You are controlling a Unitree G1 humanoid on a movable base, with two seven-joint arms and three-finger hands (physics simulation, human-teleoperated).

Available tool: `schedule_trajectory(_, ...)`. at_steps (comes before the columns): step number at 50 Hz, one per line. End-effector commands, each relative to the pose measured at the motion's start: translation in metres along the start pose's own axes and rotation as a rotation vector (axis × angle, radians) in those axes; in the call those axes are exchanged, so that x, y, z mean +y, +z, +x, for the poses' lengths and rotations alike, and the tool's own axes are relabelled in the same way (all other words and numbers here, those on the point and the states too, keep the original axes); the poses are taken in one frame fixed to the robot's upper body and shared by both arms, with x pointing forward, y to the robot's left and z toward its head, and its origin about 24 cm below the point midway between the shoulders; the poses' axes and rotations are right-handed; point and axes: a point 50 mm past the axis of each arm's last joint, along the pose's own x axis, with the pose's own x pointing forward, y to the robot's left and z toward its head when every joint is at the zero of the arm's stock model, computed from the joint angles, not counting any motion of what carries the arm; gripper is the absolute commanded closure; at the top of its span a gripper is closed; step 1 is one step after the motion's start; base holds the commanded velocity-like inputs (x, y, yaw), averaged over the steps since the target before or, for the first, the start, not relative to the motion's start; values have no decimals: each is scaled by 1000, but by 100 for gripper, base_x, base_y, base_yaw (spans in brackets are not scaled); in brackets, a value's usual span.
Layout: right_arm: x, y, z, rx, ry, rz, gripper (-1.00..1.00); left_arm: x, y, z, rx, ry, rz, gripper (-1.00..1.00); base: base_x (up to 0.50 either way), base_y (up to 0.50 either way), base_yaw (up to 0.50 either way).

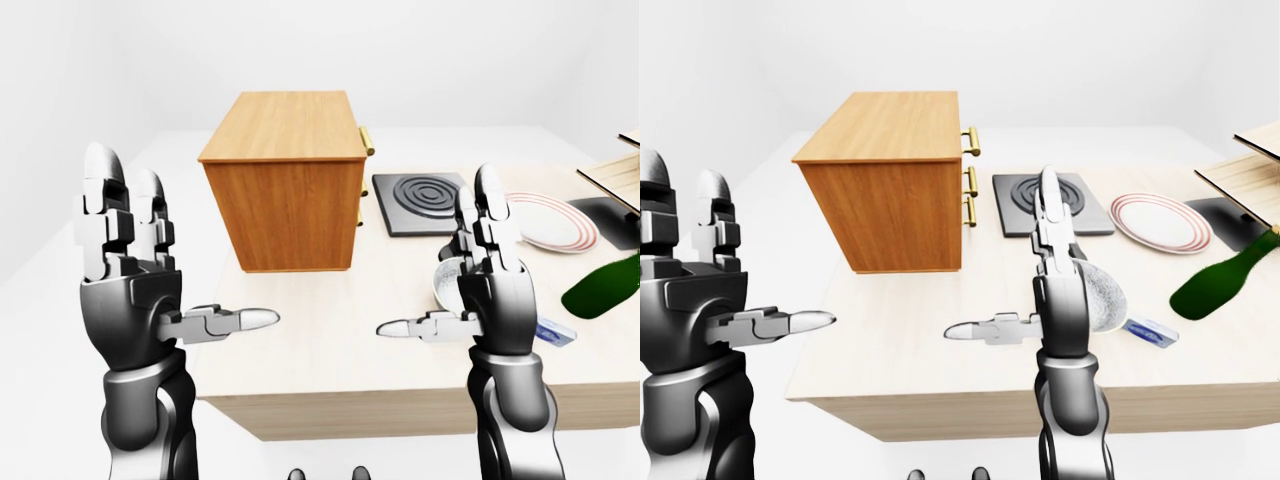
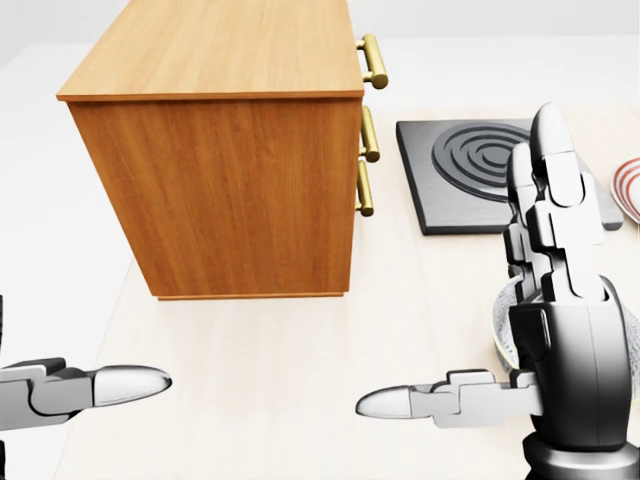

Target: Put the bowl on the top of the cabinet.

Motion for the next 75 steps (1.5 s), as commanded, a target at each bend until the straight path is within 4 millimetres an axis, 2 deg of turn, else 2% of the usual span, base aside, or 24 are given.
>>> schedule_trajectory(1,1,-1,-2,2,6,3,-100,-1,0,-1,7,-10,-8,-100,38,0,0)
schedule_trajectory(22,2,-1,-2,3,12,9,-100,-1,-5,-3,12,-16,-13,-100,39,16,0)
schedule_trajectory(35,1,-1,0,7,7,14,-100,-3,-13,-3,39,-28,-19,-100,0,0,0)
schedule_trajectory(53,1,-2,-1,12,8,6,-100,-3,-10,-4,40,-26,-15,-100,0,0,0)
schedule_trajectory(68,-9,-17,-4,112,23,-120,-100,-3,-7,-4,39,-32,-8,-100,0,0,0)
schedule_trajectory(75,-18,-14,-3,118,22,-186,-100,-4,-8,-5,43,-37,-8,-100,0,0,0)
